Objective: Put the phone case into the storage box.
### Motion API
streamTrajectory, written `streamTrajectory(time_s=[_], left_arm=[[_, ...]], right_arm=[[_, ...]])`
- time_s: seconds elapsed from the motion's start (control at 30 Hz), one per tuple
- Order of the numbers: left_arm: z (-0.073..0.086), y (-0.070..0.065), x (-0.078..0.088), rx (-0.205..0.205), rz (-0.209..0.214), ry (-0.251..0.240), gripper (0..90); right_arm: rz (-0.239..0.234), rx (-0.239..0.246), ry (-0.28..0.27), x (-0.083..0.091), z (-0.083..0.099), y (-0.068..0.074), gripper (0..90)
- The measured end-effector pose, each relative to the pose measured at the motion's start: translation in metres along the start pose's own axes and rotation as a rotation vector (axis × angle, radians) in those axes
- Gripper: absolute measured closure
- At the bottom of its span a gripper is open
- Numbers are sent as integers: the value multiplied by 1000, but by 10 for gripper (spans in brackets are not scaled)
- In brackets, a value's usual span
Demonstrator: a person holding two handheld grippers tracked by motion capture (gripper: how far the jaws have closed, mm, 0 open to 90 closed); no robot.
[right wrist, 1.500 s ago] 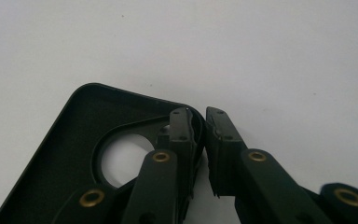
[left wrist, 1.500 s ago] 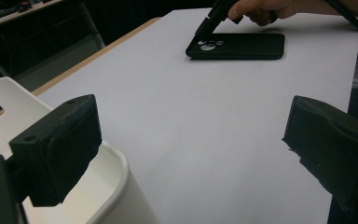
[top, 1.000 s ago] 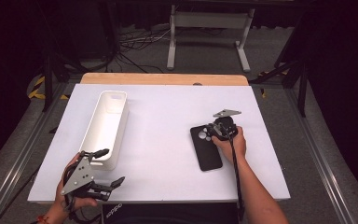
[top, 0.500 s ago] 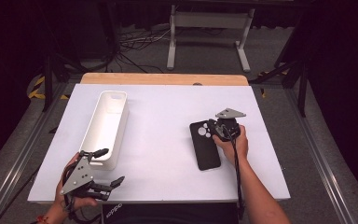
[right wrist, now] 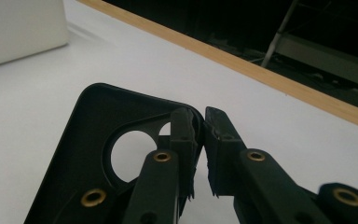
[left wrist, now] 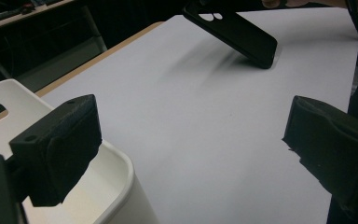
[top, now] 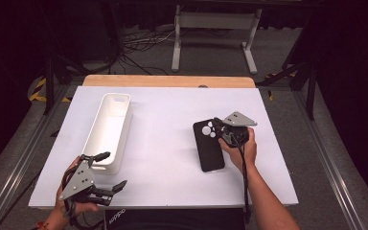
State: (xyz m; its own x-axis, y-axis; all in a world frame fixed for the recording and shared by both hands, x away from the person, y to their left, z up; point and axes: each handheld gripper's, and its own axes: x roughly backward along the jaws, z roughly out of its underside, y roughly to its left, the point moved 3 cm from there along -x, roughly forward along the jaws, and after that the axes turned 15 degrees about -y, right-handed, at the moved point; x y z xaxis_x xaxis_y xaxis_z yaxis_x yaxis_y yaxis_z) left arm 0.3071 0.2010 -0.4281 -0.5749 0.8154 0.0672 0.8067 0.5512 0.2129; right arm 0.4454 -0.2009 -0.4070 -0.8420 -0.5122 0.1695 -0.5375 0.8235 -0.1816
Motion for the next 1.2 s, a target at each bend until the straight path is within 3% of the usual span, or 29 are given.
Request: streamTrajectory(time_s=[0.17,0.27,0.53,0.77,0.83,0.87,0.9,1.0,1.07,1.2], left_arm=[[-6,1,-8,37,5,-25,50],[-11,1,-15,37,6,-41,60],[-34,0,-53,75,-11,-46,129],[-47,-3,-90,106,12,-64,143],[-48,-4,-108,160,12,-44,145],[-48,-4,-108,160,12,-44,146],[-49,-5,-123,192,21,-42,148],[-48,-6,-134,190,28,-30,160],[-47,-6,-142,204,24,-21,216],[-43,-2,-153,230,-9,5,300]], right_arm=[[-11,7,-39,4,-7,6,828],[-13,14,-51,6,-9,8,828],[-11,15,-107,10,-18,19,828],[-23,17,-137,11,-26,34,828],[-30,20,-146,11,-29,38,827],[-30,20,-146,11,-29,38,827],[-35,31,-157,11,-31,45,827],[-39,48,-166,11,-33,51,827],[-42,52,-177,11,-35,56,827],[-38,74,-209,11,-38,65,827]])
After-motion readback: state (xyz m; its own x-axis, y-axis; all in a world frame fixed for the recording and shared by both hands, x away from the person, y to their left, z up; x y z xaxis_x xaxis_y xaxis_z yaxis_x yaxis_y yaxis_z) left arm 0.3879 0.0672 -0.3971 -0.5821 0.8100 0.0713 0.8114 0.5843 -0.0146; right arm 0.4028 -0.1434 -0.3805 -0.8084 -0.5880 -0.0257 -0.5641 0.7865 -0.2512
